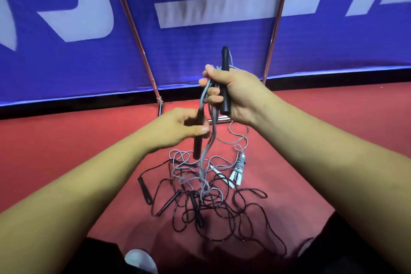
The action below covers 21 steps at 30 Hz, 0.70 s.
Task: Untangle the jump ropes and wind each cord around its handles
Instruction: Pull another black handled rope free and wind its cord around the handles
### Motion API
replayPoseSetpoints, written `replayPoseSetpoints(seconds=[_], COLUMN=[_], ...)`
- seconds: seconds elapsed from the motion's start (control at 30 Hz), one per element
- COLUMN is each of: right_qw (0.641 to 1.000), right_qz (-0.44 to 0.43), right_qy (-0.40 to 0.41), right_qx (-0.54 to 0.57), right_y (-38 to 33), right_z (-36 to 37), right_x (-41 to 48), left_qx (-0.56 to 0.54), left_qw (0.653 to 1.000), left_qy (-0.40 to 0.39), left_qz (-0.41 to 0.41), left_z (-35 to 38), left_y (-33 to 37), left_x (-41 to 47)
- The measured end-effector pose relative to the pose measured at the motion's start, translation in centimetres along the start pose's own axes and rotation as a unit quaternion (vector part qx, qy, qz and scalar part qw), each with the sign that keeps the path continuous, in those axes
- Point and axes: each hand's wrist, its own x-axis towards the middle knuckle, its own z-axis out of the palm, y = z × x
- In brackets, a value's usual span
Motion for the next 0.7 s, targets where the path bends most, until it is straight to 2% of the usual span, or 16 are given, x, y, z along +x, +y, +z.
replayPoseSetpoints(seconds=[0.07, 0.13, 0.2, 0.27, 0.33, 0.37, 0.43, 0.5, 0.53, 0.57, 0.63, 0.67, 0.7], right_qw=[0.992, 0.95, 0.862, 0.735, 0.638, 0.612, 0.597, 0.624, 0.661, 0.723, 0.868, 0.921, 0.953], right_qz=[-0.023, -0.013, 0.023, 0.071, 0.097, 0.092, 0.064, 0.005, -0.026, -0.055, -0.063, -0.048, -0.034], right_qy=[0.051, 0.097, 0.116, 0.119, 0.12, 0.123, 0.138, 0.15, 0.155, 0.158, 0.162, 0.155, 0.145], right_qx=[-0.114, -0.297, -0.492, -0.664, -0.754, -0.776, -0.788, -0.767, -0.733, -0.67, -0.465, -0.354, -0.263], right_y=[-0.3, -0.6, -0.9, -1.4, -1.8, -2.0, -2.2, -2.1, -2.1, -2.0, -1.7, -1.5, -1.2], right_z=[-0.4, -1.4, -2.5, -3.2, -3.4, -3.4, -3.3, -3.1, -3.0, -2.7, -1.9, -1.4, -1.0], right_x=[0.1, 0.2, 0.0, -0.4, -0.8, -0.9, -0.9, -0.7, -0.5, -0.4, -0.2, -0.2, -0.2], left_qx=[-0.059, -0.125, -0.176, -0.256, -0.339, -0.369, -0.42, -0.451, -0.45, -0.439, -0.412, -0.398, -0.38], left_qw=[0.997, 0.986, 0.973, 0.95, 0.919, 0.907, 0.889, 0.877, 0.879, 0.885, 0.899, 0.906, 0.914], left_qy=[0.045, 0.106, 0.136, 0.156, 0.167, 0.165, 0.151, 0.143, 0.142, 0.141, 0.136, 0.132, 0.131], left_qz=[-0.016, -0.039, -0.064, -0.093, -0.114, -0.117, -0.103, -0.08, -0.071, -0.065, -0.058, -0.055, -0.054], left_z=[-0.4, -1.2, -1.8, -2.0, -1.9, -1.7, -1.5, -1.3, -1.2, -1.0, -0.8, -0.7, -0.6], left_y=[0.3, 0.6, 0.7, 0.6, 0.7, 0.8, 1.0, 1.4, 1.6, 1.7, 1.8, 1.9, 1.9], left_x=[-0.2, -0.4, -0.5, -0.2, 0.1, 0.2, 0.3, 0.2, 0.2, 0.1, -0.1, -0.1, -0.1])
